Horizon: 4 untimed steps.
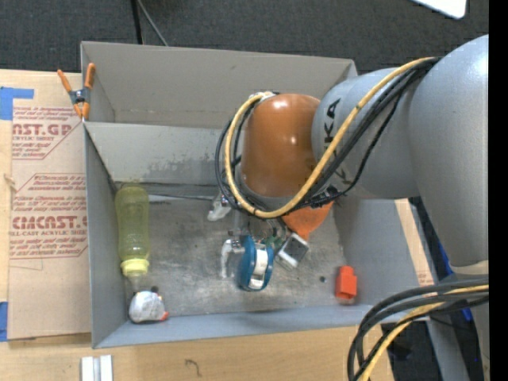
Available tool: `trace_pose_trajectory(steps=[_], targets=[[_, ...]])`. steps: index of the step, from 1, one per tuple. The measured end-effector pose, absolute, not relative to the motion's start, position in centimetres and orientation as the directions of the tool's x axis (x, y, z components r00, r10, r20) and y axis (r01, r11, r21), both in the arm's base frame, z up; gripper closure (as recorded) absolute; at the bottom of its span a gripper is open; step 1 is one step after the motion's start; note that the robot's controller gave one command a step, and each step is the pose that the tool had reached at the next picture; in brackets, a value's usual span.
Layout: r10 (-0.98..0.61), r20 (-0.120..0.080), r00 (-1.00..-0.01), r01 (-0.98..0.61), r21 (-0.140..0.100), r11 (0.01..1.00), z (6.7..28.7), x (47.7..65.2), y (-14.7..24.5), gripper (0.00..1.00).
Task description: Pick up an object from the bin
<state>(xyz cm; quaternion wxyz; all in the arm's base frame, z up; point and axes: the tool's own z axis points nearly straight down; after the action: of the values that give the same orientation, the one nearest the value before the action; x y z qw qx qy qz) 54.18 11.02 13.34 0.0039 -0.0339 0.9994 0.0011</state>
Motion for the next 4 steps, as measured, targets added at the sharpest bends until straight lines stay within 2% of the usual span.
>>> trace_pose_trajectory(steps=[1,2,3,4], targets=[[0.076,-0.038,-0.996,0.076,0.017,0.997,8.2,57.1,1.0,1.0],[0.073,-0.009,-0.997,0.073,0.009,0.997,8.1,56.5,0.8,0.0],[0.075,-0.015,-0.997,0.075,0.01,0.997,8.0,56.6,0.8,0.0],[0.039,-0.001,-0.999,0.039,0.004,0.999,9.9,54.8,-2.2,0.0]])
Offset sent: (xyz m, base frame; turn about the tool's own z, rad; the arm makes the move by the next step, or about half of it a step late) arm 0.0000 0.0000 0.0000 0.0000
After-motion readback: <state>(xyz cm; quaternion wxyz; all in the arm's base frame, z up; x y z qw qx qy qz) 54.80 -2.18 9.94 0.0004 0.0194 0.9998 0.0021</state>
